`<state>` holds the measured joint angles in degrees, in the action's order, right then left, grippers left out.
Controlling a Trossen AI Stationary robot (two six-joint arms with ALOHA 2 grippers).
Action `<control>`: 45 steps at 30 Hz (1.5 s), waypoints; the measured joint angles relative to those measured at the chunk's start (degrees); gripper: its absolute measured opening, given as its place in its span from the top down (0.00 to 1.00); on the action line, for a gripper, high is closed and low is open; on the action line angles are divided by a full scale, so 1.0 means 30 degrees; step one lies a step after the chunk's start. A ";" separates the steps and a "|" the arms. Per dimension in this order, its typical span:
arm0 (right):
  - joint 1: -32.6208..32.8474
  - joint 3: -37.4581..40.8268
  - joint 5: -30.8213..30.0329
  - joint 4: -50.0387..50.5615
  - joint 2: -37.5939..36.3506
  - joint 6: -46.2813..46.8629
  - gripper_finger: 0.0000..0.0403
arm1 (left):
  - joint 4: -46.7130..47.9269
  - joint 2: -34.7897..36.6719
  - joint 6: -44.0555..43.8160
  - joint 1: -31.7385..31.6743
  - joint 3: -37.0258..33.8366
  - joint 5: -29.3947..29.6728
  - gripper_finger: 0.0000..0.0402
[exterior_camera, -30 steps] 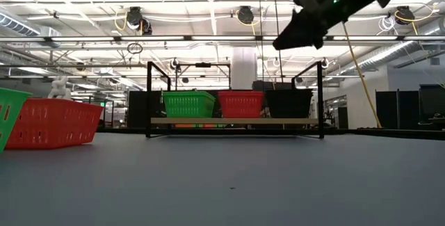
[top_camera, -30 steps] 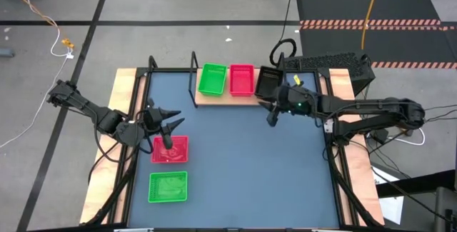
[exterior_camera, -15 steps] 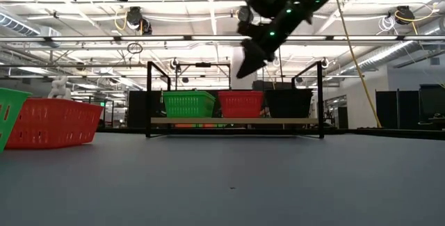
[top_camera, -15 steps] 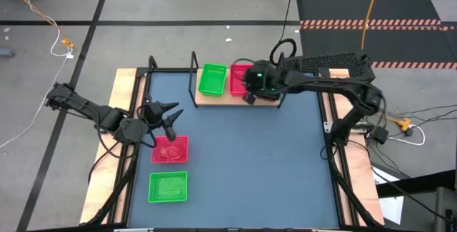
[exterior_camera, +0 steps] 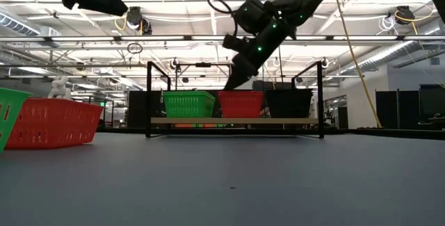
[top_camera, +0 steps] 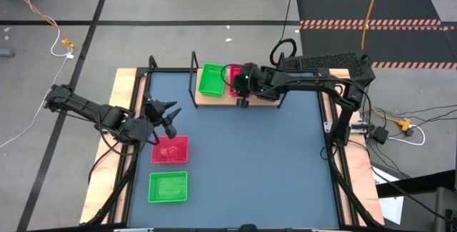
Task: Stack baskets on shelf by color
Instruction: Adjust the stacked red bins on the shelf, then stack the red bin on the red bins on the shelf
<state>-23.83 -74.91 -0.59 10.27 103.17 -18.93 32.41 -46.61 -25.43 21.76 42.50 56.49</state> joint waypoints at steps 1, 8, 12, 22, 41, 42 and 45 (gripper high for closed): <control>-0.0046 0.0000 0.0535 -0.0293 -0.0007 -0.0045 0.78 | 0.0001 0.0000 -0.0067 0.0000 0.0000 0.0003 0.64; -0.0053 0.0000 0.2778 -0.2213 -0.0014 0.0058 0.78 | -0.0552 0.0000 -0.0107 0.0000 0.0000 0.0029 0.64; -0.0053 0.0000 0.2234 -0.2224 -0.0015 0.0054 0.78 | -0.0867 0.0000 -0.0069 0.0000 0.0000 0.0027 0.64; -0.0154 0.0000 -0.1287 -0.0983 0.0116 -0.1368 0.78 | -0.0805 0.0000 -0.0057 0.0007 0.0000 0.0007 0.64; -0.0024 0.0015 0.0149 -0.2902 0.0591 -0.0730 0.78 | -0.0900 0.0000 -0.0071 0.0007 0.0000 0.0182 0.64; -0.0024 0.0015 0.0010 -0.2815 0.0591 -0.0739 0.78 | -0.0900 0.0000 -0.0071 0.0007 0.0000 0.0182 0.64; 0.0111 0.0026 -0.0381 -0.2678 0.0253 -0.0680 0.78 | -0.0900 0.0000 -0.0060 0.0007 0.0000 0.0182 0.64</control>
<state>-23.50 -74.84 -1.73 2.23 103.93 -20.97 29.71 -46.61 -25.61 21.78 42.50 57.04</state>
